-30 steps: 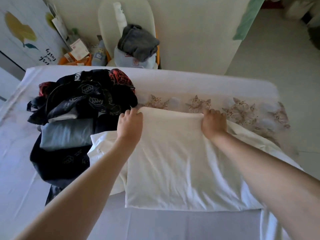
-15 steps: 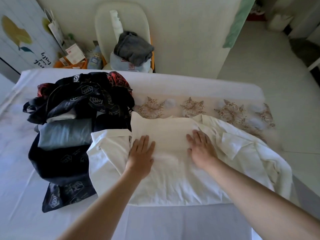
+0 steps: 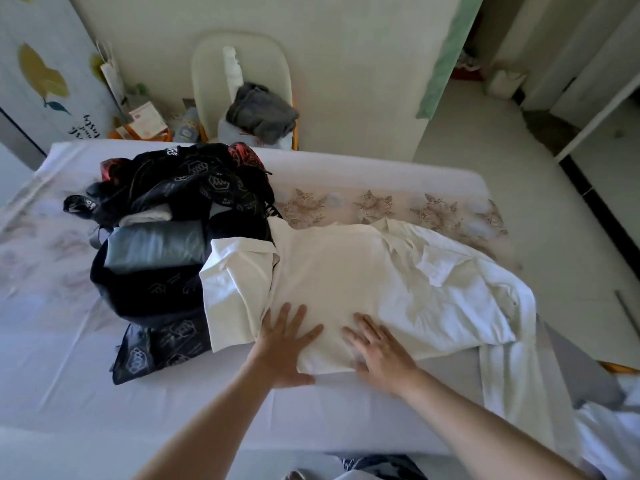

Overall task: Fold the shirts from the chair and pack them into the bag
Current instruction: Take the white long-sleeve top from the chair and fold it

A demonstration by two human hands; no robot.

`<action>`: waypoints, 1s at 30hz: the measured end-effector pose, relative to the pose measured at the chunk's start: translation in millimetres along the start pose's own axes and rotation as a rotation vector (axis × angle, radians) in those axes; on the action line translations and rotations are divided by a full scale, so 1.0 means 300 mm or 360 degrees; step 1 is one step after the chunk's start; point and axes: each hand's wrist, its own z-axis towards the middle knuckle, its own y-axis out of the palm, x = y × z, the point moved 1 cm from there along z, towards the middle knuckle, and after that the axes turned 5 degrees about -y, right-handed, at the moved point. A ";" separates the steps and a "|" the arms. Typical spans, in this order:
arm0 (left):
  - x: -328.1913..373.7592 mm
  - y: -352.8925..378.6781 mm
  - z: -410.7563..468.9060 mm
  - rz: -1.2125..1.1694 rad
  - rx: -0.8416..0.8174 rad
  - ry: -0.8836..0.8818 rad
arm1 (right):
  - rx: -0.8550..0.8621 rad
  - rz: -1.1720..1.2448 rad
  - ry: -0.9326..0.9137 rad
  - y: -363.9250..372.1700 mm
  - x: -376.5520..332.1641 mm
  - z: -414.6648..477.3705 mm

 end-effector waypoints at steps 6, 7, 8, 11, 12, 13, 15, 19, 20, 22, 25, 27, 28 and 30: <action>0.127 -0.094 0.015 -0.0195 0.0211 0.0098 | 0.0300 0.0240 0.0408 -0.031 0.127 -0.259; 0.168 -0.113 0.027 -0.0240 0.0253 0.0145 | 0.0358 0.0267 0.0534 -0.035 0.169 -0.305; 0.215 -0.133 0.037 -0.0290 0.0263 0.0180 | 0.0406 0.0269 0.0667 -0.041 0.213 -0.352; 0.368 -0.186 0.087 -0.0531 0.0225 0.0256 | 0.0453 0.0296 0.1125 -0.054 0.336 -0.471; 0.418 -0.206 0.108 -0.0587 0.0219 0.0275 | 0.0446 0.0318 0.1258 -0.057 0.370 -0.498; 0.468 -0.226 0.128 -0.0619 0.0207 0.0298 | 0.0441 0.0343 0.1363 -0.056 0.402 -0.518; 0.568 -0.254 0.174 -0.0613 0.0168 0.0362 | 0.0406 0.0422 0.1502 -0.043 0.467 -0.537; 0.761 -0.280 0.280 -0.0571 0.0103 0.0429 | 0.0474 0.0538 0.1432 -0.027 0.596 -0.534; 0.805 -0.281 0.305 -0.0543 0.0084 0.0421 | 0.0540 0.0577 0.1372 -0.028 0.625 -0.528; 0.882 -0.283 0.354 -0.0474 0.0072 0.0386 | 0.0694 0.0713 0.1310 -0.041 0.681 -0.505; 0.957 -0.277 0.413 -0.0463 0.0173 0.0284 | 0.0747 0.0808 0.1194 -0.066 0.757 -0.460; 0.975 -0.265 0.439 -0.0450 0.0242 0.0226 | 0.0753 0.0839 0.1145 -0.079 0.809 -0.455; 0.976 -0.253 0.450 -0.0437 0.0224 0.0200 | 0.0753 0.0797 0.1137 -0.080 0.838 -0.460; 0.960 -0.224 0.467 -0.0407 0.0144 0.0173 | 0.0620 0.0604 0.1081 -0.076 0.896 -0.475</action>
